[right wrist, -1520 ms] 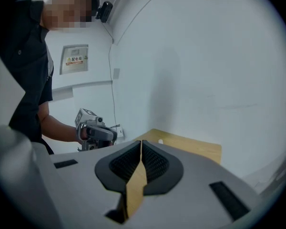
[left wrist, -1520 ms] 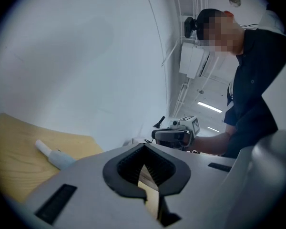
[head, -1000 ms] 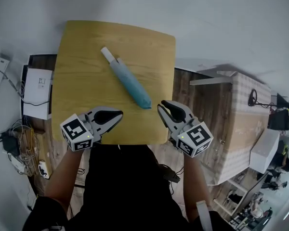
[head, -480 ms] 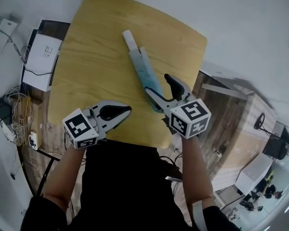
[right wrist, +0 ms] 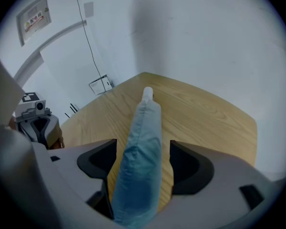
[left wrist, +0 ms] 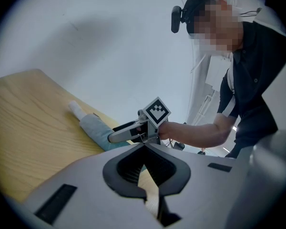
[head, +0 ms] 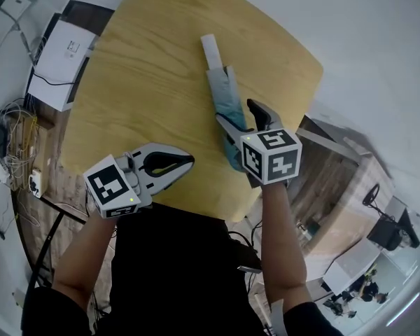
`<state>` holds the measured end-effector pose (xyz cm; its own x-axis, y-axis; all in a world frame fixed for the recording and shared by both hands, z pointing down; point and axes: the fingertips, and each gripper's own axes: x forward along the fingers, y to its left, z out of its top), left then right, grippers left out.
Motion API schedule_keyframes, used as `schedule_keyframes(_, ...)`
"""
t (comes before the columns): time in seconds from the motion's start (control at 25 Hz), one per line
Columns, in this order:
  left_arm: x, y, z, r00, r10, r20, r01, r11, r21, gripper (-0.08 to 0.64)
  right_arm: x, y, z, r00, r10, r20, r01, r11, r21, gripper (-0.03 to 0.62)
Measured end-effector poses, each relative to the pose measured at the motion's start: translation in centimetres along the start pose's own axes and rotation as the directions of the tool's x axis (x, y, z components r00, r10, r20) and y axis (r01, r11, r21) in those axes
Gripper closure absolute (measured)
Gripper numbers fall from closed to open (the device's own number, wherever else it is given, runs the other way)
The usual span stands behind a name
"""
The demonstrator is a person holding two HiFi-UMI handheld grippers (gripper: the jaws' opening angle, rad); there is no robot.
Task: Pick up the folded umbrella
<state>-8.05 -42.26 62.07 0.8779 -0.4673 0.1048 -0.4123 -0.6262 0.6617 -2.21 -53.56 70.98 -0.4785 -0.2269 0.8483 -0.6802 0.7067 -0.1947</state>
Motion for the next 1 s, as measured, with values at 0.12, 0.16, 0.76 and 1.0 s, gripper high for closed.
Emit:
schedule_keyframes(0.12, 0.4, -0.2, -0.9, 1.0, -0.004, 0.007, 0.004, 1.0, 0.0, 0.548, 1.0, -0.6, -1.3, 0.998, -0.006, -0.055, 0.005, 1.0, -0.01, 0.264)
schedule_keyframes(0.16, 0.3, -0.3, -1.1, 1.0, -0.008, 0.007, 0.008, 1.0, 0.002, 0.548, 1.2, -0.6, -1.6, 0.997, -0.01, -0.073, 0.008, 1.0, -0.017, 0.264)
schedule_keyframes(0.76, -1.7, -0.2, -1.3, 0.999, 0.012, 0.046, -0.011, 0.999, -0.033, 0.548, 2.4, 1.4, -1.9, 0.983, -0.024, -0.182, 0.006, 0.995, -0.097, 0.286)
schedule_keyframes(1.0, -2.7, -0.3, -1.4, 0.999, 0.009, 0.042, -0.008, 1.0, -0.018, 0.548, 1.7, 1.3, -2.1, 0.991, -0.05, -0.128, 0.037, 0.994, -0.102, 0.308)
